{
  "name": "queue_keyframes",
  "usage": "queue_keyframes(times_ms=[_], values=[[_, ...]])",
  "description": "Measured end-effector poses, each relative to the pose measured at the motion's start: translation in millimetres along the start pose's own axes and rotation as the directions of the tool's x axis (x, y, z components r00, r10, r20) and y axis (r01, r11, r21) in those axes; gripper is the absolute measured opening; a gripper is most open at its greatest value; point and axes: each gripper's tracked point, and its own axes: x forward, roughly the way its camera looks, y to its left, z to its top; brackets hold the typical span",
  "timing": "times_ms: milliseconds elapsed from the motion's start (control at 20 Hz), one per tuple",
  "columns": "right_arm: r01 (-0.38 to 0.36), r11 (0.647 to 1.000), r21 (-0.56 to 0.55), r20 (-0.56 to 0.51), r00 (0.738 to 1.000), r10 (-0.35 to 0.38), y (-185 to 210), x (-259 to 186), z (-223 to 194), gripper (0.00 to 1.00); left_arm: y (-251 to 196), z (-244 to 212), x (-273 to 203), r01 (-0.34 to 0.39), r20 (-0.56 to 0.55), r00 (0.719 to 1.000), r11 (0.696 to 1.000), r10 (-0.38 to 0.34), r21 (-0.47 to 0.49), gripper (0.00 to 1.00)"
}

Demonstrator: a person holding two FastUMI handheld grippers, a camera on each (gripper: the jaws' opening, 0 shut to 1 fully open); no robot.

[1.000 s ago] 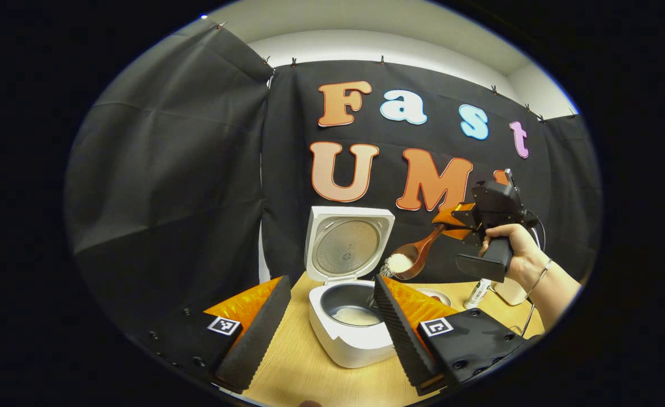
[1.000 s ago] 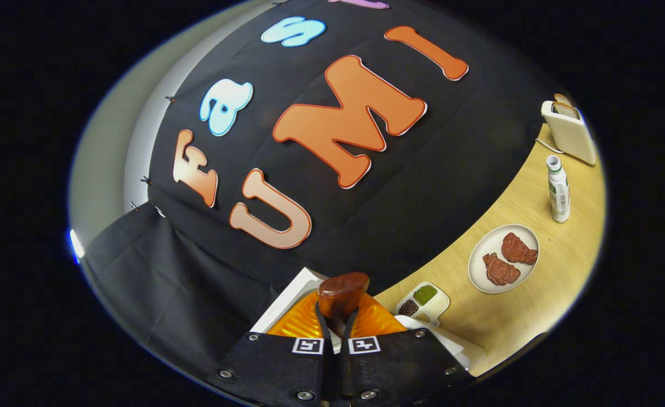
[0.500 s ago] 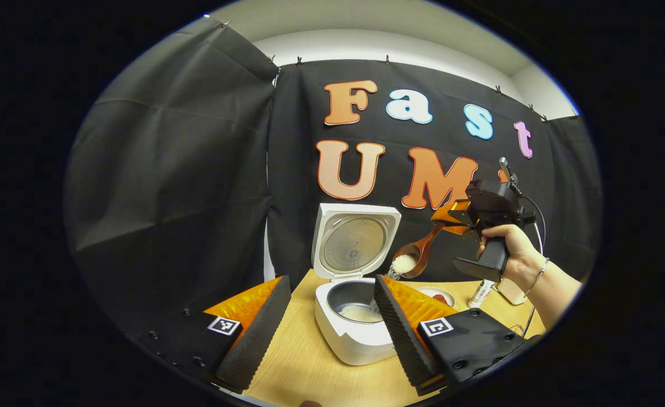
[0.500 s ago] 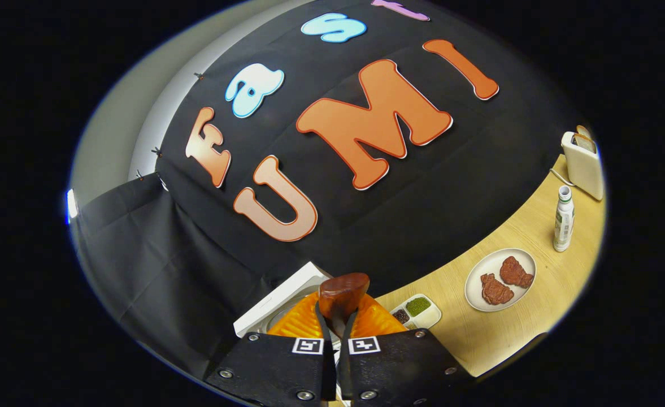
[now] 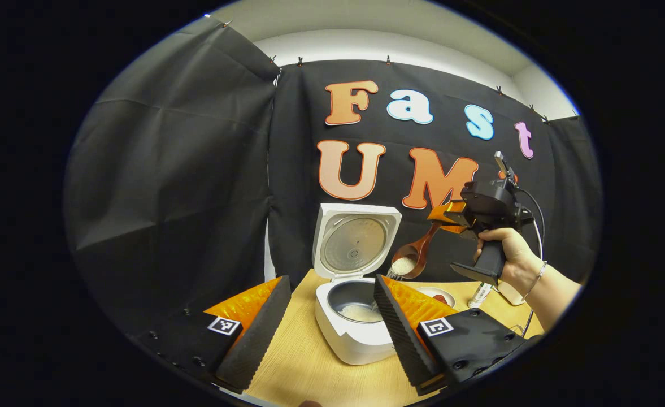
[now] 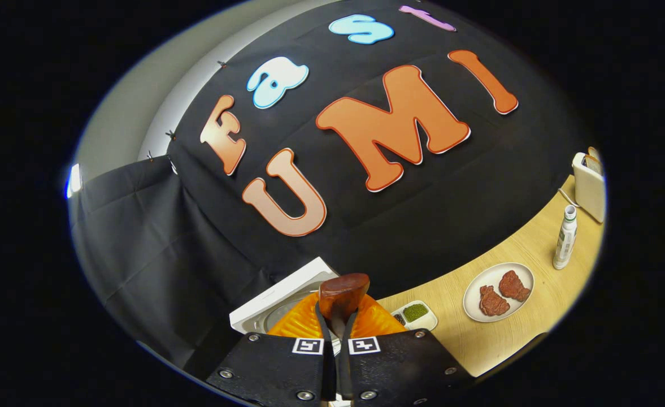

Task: Close the left gripper, press the button to open the rice cooker; take a wooden spoon from the chopstick holder with the right hand, scoop a spoonful of rice and pour it into the rice cooker, then put the wooden spoon back into the chopstick holder.

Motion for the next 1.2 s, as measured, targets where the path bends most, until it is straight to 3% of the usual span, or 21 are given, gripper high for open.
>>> queue_keyframes(times_ms=[600, 1200], values=[[-0.034, 0.978, -0.204, 0.013, 0.999, 0.038, 22, 2, -10, 0.01, 11, -8, 1, -0.016, -0.010, 1.000, 1.000, 0.016, 0.002, 1.00], [-0.087, 0.915, -0.393, -0.002, 0.996, 0.094, 45, -1, -28, 0.02, 19, -16, -2, -0.035, -0.020, 0.999, 0.999, 0.035, 0.000, 1.00]])
